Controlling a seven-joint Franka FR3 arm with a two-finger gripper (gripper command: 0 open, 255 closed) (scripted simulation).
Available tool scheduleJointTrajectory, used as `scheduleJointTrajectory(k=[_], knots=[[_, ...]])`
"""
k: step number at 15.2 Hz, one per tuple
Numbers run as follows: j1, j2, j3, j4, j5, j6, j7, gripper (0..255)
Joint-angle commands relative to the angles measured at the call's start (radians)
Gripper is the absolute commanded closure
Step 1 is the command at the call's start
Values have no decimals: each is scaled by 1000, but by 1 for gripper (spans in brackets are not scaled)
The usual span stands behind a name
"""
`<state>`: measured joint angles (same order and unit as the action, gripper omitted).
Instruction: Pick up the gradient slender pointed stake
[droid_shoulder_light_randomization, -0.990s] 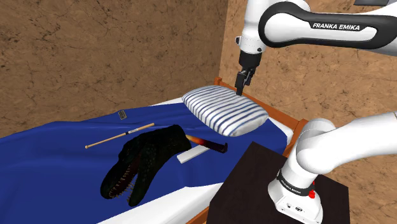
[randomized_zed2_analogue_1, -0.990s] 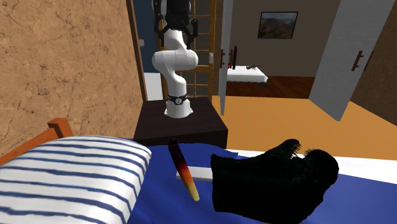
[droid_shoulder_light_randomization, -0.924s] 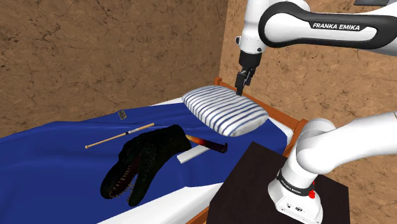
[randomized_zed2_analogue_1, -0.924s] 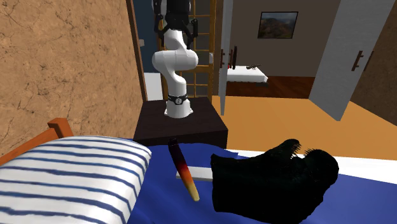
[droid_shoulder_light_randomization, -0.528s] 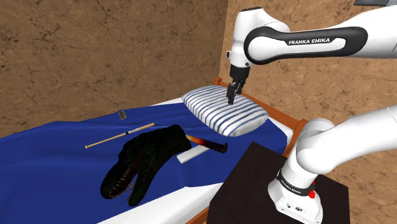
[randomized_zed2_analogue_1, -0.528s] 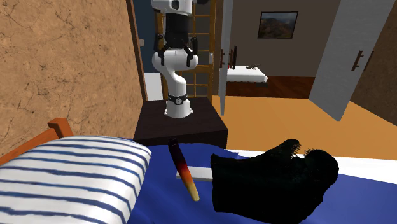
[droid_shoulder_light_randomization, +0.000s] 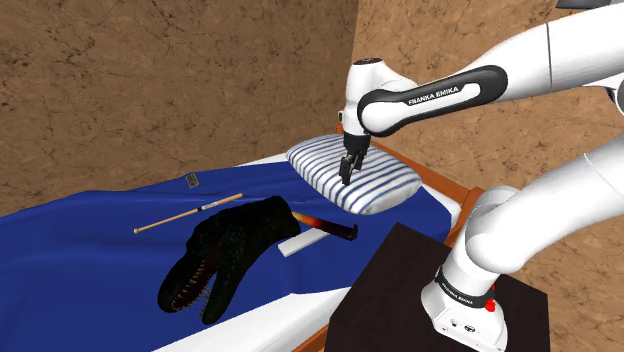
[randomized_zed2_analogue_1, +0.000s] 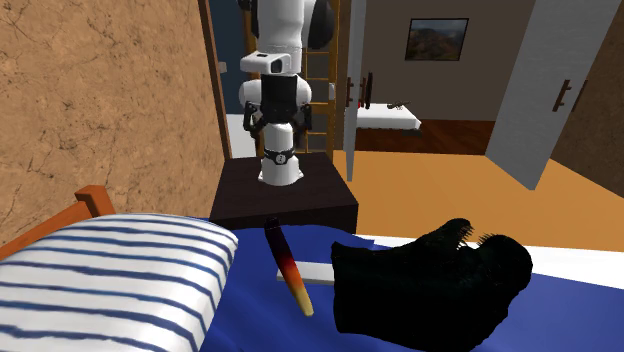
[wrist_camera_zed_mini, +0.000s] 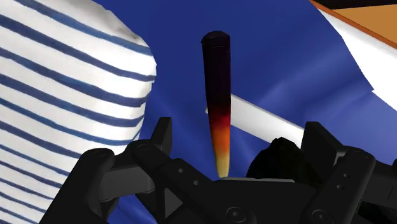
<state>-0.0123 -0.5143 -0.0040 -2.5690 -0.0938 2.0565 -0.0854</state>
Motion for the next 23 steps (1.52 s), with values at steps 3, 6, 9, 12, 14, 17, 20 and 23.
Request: scheduleJointTrajectory(k=[3,6,9,12,14,17,20,23], knots=[[-1,142,-16,-16,0,152,-16,0],[0,258,-24,-8,5,255,-29,0],[2,380,-31,12,14,350,-44,0],[3,507,-35,46,28,437,-62,0],[2,592,-34,75,40,489,-76,0],[-2,720,-29,128,60,557,-99,0],[-5,783,-26,147,65,599,-105,0],[-5,825,-25,152,65,636,-104,0]])
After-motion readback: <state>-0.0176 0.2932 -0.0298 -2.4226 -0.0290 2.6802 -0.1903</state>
